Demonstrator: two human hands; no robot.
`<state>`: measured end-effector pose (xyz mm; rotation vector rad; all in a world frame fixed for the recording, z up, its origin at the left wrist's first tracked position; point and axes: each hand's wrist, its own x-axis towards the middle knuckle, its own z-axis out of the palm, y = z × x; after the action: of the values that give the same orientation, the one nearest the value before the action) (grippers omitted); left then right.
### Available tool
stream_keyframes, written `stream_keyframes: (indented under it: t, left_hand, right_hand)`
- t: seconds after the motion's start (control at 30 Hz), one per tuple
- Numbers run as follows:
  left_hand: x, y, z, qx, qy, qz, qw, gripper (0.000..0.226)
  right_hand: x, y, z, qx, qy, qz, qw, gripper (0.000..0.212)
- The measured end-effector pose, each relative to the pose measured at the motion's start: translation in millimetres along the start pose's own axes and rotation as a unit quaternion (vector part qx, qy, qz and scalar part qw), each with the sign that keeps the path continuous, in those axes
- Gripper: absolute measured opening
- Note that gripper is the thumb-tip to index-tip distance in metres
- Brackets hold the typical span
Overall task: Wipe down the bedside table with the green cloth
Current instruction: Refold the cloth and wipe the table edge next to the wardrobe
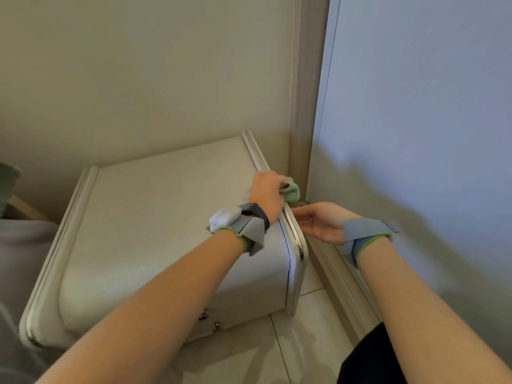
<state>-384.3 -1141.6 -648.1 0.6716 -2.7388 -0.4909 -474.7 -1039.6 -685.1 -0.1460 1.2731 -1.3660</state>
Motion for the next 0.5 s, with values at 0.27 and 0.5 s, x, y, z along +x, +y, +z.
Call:
stream_keyframes:
  t: [0.27, 0.5]
  left_hand:
    - [-77, 29, 25, -0.025, -0.01, 0.102, 0.994, 0.032]
    - [-56, 22, 22, -0.033, 0.061, 0.047, 0.997, 0.036]
  right_hand:
    - [-26, 6, -4, -0.028, -0.009, -0.001, 1.0, 0.028]
    - [-31, 14, -6, 0.033, 0.009, -0.025, 0.999, 0.026]
